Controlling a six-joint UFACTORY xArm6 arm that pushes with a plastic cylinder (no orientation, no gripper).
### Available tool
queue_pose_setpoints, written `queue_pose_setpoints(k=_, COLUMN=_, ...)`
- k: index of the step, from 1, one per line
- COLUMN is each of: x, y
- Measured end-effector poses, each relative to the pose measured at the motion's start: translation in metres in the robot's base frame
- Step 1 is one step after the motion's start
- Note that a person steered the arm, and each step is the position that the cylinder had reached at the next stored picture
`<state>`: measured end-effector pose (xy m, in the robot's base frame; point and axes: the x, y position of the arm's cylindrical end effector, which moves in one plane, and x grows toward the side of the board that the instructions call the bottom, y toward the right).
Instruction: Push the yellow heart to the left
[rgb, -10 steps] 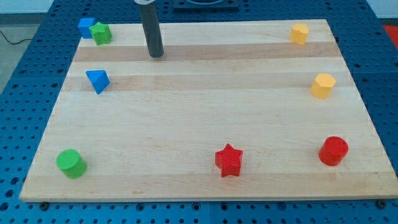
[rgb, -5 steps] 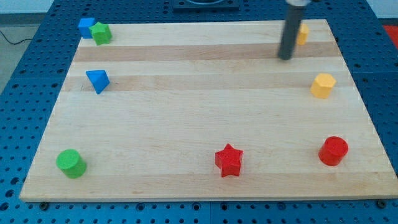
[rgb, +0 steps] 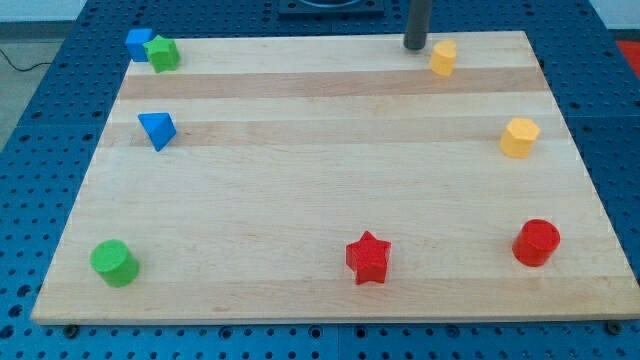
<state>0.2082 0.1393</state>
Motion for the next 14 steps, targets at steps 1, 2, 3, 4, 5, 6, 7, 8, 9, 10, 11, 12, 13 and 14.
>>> queue_pose_setpoints(k=1, x=-0.016, y=0.027)
queue_pose_setpoints(k=2, x=-0.017, y=0.012)
queue_pose_setpoints(k=3, x=-0.017, y=0.007)
queue_pose_setpoints(k=4, x=-0.001, y=-0.082)
queue_pose_setpoints(k=5, x=0.031, y=-0.100)
queue_pose_setpoints(k=6, x=0.020, y=-0.104)
queue_pose_setpoints(k=7, x=0.009, y=-0.063)
queue_pose_setpoints(k=8, x=0.007, y=0.052)
queue_pose_setpoints(k=9, x=0.024, y=0.113)
queue_pose_setpoints(k=10, x=0.031, y=0.046)
queue_pose_setpoints(k=11, x=0.031, y=-0.010)
queue_pose_setpoints(k=12, x=0.031, y=-0.010)
queue_pose_setpoints(k=13, x=0.029, y=-0.013)
queue_pose_setpoints(k=14, x=0.029, y=-0.101)
